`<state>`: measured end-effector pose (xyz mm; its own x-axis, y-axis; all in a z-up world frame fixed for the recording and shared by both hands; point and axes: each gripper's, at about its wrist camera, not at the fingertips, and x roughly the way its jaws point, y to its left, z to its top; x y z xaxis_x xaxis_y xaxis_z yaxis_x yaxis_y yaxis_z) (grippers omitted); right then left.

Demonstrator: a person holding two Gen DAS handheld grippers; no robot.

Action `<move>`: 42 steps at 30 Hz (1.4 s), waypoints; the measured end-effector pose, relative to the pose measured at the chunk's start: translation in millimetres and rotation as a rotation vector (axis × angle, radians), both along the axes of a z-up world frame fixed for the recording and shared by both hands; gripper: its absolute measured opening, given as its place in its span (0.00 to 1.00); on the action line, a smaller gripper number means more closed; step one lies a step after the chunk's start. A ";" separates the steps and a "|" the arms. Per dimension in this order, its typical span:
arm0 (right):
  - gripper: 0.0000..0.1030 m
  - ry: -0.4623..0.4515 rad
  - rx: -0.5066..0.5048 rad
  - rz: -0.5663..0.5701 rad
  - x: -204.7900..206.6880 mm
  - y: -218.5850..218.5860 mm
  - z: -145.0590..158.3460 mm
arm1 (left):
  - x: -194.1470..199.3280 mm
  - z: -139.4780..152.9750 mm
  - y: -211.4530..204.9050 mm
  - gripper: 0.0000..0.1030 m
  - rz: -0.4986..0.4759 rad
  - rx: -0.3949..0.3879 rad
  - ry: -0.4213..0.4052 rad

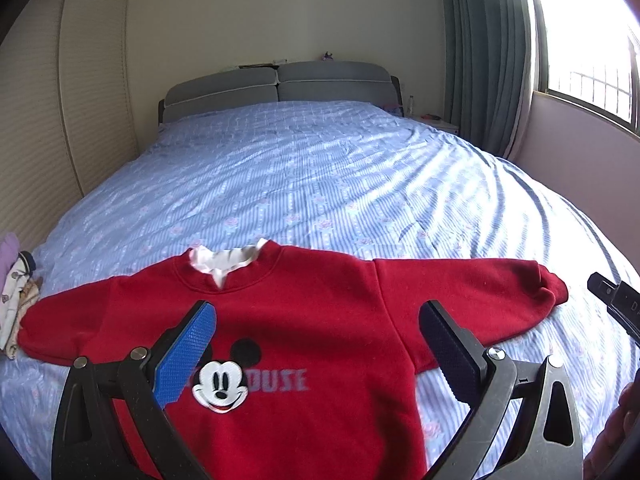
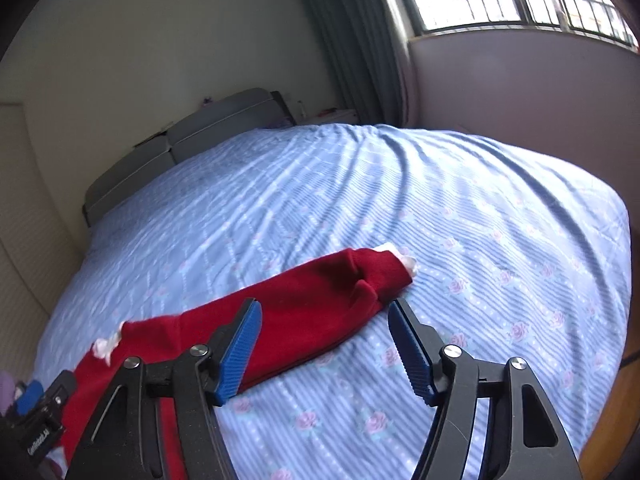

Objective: Fold small clothes
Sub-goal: 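Grasp the red sweatshirt's sleeve cuff with the right gripper, then fold the held sleeve across the sweatshirt front with the right gripper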

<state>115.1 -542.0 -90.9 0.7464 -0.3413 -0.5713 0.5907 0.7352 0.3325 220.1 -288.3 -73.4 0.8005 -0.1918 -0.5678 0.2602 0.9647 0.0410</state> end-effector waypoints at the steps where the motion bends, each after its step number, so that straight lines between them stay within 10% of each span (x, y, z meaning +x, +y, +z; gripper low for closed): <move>1: 0.61 0.002 0.024 -0.018 5.2 -12.2 -5.8 | 7.1 -3.7 -11.3 1.00 -0.002 0.008 -0.003; 22: 0.37 -0.025 0.407 -0.056 65.2 -124.4 -112.3 | 54.9 -51.7 -76.6 1.00 0.010 0.042 0.095; 26: 0.17 -0.019 0.353 -0.031 65.8 -119.2 -96.4 | 47.5 -38.9 -72.4 1.00 0.010 0.054 0.065; 42: 0.14 -0.153 -0.013 0.165 77.6 17.6 63.9 | 23.3 39.8 61.0 1.00 0.147 0.034 -0.005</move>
<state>192.7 -524.5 -26.9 0.8703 -0.2137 -0.4437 0.4053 0.8225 0.3990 243.4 -227.4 -33.6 0.8214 -0.0530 -0.5679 0.1161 0.9904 0.0756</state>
